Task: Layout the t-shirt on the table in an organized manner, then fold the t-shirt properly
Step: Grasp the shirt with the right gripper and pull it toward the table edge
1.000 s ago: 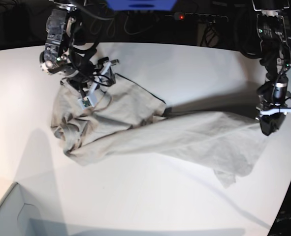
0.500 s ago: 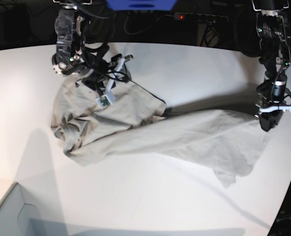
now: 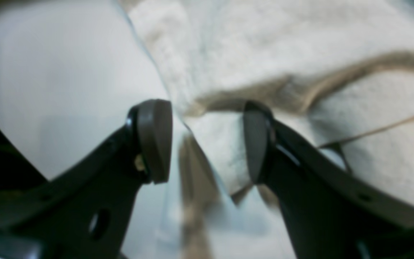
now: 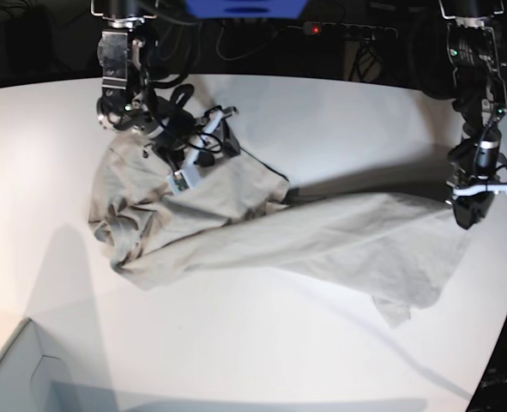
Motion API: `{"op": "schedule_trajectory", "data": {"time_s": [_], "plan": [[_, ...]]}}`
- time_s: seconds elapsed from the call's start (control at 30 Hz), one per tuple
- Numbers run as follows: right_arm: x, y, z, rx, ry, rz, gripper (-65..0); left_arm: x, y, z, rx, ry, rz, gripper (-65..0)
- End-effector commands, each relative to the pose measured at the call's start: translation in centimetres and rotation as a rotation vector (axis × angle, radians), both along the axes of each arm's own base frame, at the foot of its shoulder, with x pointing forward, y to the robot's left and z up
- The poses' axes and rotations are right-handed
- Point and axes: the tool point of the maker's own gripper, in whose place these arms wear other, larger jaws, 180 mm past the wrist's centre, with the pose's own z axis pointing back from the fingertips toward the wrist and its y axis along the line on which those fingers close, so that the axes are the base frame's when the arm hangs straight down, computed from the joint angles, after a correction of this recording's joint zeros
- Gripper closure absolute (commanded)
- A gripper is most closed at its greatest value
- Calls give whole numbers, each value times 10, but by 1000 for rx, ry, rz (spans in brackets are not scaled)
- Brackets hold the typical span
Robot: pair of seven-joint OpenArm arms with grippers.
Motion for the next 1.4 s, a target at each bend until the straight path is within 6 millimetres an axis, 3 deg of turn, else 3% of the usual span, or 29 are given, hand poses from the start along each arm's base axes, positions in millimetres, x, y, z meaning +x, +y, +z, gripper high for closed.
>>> {"op": "schedule_trajectory", "data": {"time_s": [0.0,0.23,0.37,0.43,0.57,0.73,0.93,1.1,1.2,1.37], "plan": [[-19,-3,-17,-44,69,35,-312,6,7,17,22,-53,6,-3],[-36,-19,-43,-22,95,8,-188,6,7,17,24,-53,6,-3],[-36,-26,-46,-33,98,8,0,6,7,17,24,-53,6,-3],[-29,-30,-38,-40,66,1,0,6,7,17,23,-52,4,-3],[-13,-39,-7,-72,-45,-4,0,7,6,19,24,-57,3,-3],[0,-48,51,-134,-211,2,0,7,4,20,18,-62,-1,-3],[17,-59,109,-227,-342,6,0,7,-4,44,44,-115,-27,-3],[38,-87,162,-314,-472,-64,0,12,-11,73,71,-184,-52,-3],[52,-102,180,-354,-507,-99,0,26,-10,97,100,-241,-69,-3],[69,-123,195,-390,-533,-157,0,48,-16,119,121,-288,-109,-3]]}}
